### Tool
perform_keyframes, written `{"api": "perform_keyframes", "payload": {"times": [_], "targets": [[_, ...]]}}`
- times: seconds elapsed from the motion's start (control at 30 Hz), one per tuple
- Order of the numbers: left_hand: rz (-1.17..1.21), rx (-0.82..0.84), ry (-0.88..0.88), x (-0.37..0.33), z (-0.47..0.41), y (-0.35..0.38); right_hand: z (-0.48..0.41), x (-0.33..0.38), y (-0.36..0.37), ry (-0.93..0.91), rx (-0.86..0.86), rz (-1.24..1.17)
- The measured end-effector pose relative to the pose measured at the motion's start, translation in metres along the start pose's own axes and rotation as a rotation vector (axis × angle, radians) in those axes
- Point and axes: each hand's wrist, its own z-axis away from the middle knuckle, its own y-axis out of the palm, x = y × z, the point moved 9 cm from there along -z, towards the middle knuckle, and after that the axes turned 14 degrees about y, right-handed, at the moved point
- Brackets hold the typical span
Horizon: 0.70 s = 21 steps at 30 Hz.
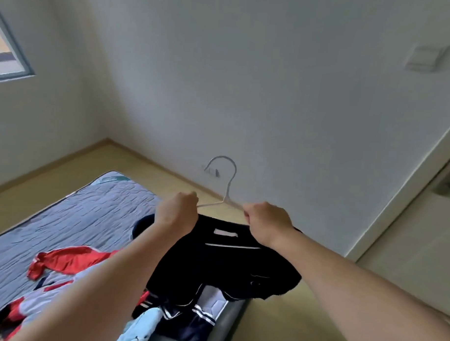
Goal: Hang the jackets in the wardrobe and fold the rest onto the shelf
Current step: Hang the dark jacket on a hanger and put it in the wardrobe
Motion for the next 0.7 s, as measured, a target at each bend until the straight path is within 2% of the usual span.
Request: {"api": "perform_keyframes", "payload": {"times": [0.1, 0.23, 0.33, 0.4, 0.5, 0.63, 0.7], "targets": [[0.089, -0.141, 0.044, -0.031, -0.002, -0.011, 0.017, -0.035, -0.018, 0.038, -0.152, -0.092], [0.163, -0.153, 0.062, -0.076, -0.004, -0.026, 0.044, -0.077, -0.038, 0.08, -0.184, -0.103], [0.237, -0.197, 0.099, -0.117, -0.005, -0.035, 0.074, -0.129, -0.064, 0.158, -0.344, -0.189], [0.25, -0.24, 0.105, -0.147, -0.002, -0.04, 0.1, -0.177, -0.078, 0.271, -0.447, -0.245], [0.259, -0.257, 0.144, -0.204, 0.005, -0.043, 0.14, -0.25, -0.077, 0.484, -0.423, -0.194], [0.31, -0.224, 0.24, -0.291, 0.007, -0.041, 0.195, -0.329, -0.063, 0.644, -0.327, -0.41], [0.312, -0.189, 0.276, -0.334, 0.011, -0.035, 0.222, -0.358, -0.063, 0.679, -0.329, -0.436]]}}
